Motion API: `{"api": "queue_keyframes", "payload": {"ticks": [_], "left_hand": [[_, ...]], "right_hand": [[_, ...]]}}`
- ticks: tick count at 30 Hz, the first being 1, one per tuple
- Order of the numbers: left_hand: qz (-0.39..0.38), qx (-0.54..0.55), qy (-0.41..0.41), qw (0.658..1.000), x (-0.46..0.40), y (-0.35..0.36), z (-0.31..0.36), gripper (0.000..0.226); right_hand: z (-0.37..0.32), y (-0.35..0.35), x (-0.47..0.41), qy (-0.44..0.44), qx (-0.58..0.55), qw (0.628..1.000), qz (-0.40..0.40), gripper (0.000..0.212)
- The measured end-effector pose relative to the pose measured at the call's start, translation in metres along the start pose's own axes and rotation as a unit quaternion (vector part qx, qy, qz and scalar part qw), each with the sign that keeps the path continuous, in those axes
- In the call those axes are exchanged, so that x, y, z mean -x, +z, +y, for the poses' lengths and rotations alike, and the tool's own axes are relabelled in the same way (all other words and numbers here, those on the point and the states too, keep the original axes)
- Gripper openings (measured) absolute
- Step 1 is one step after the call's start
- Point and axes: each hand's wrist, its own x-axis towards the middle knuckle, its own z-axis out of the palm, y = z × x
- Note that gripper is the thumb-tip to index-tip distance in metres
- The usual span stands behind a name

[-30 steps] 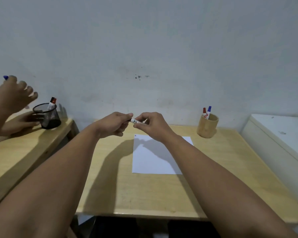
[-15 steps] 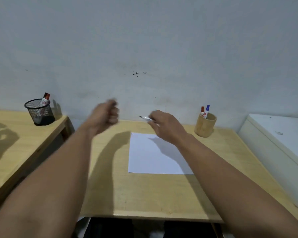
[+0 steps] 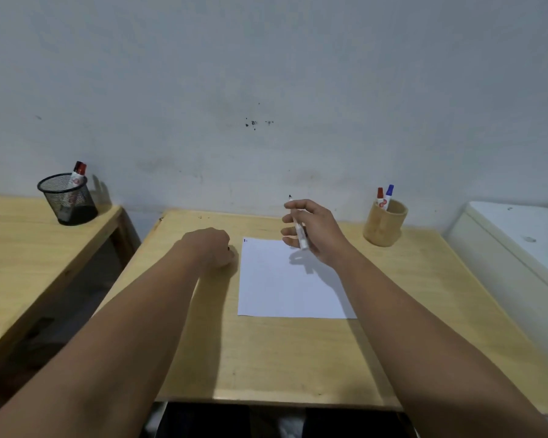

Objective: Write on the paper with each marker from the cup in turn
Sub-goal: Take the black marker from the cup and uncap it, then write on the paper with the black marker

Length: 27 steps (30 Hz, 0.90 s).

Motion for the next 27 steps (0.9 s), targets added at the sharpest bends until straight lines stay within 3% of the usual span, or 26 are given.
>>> {"api": "queue_keyframes", "payload": {"ticks": [5,9,13,15,17,22,27], "left_hand": [[-0.009,0.027,-0.001,1.0,-0.008,0.011,-0.01,0.032],[0.005,0.102,-0.013,0.995,0.005,0.007,-0.014,0.042],[0.161,0.167,-0.04,0.972,0.049,0.01,-0.014,0.055],[0.257,0.164,-0.004,0.952,0.076,0.03,-0.008,0.056],[0.299,0.14,0.04,0.943,0.097,0.054,-0.001,0.059],[0.256,0.116,0.05,0.958,0.103,0.083,0.001,0.073],[0.24,0.091,0.038,0.966,0.103,0.092,-0.003,0.085]], "right_hand": [[-0.005,-0.002,-0.009,0.049,-0.15,0.988,0.0,0.033],[-0.001,0.002,-0.017,0.03,-0.152,0.988,0.003,0.022],[0.011,0.011,-0.024,-0.007,-0.078,0.996,0.046,0.015],[0.018,0.016,-0.028,-0.013,-0.042,0.996,0.08,0.019],[0.023,0.021,-0.033,-0.024,-0.016,0.995,0.099,0.022],[0.038,0.039,-0.044,-0.03,0.04,0.991,0.121,0.016],[0.054,0.055,-0.052,-0.031,0.084,0.989,0.12,0.028]]}}
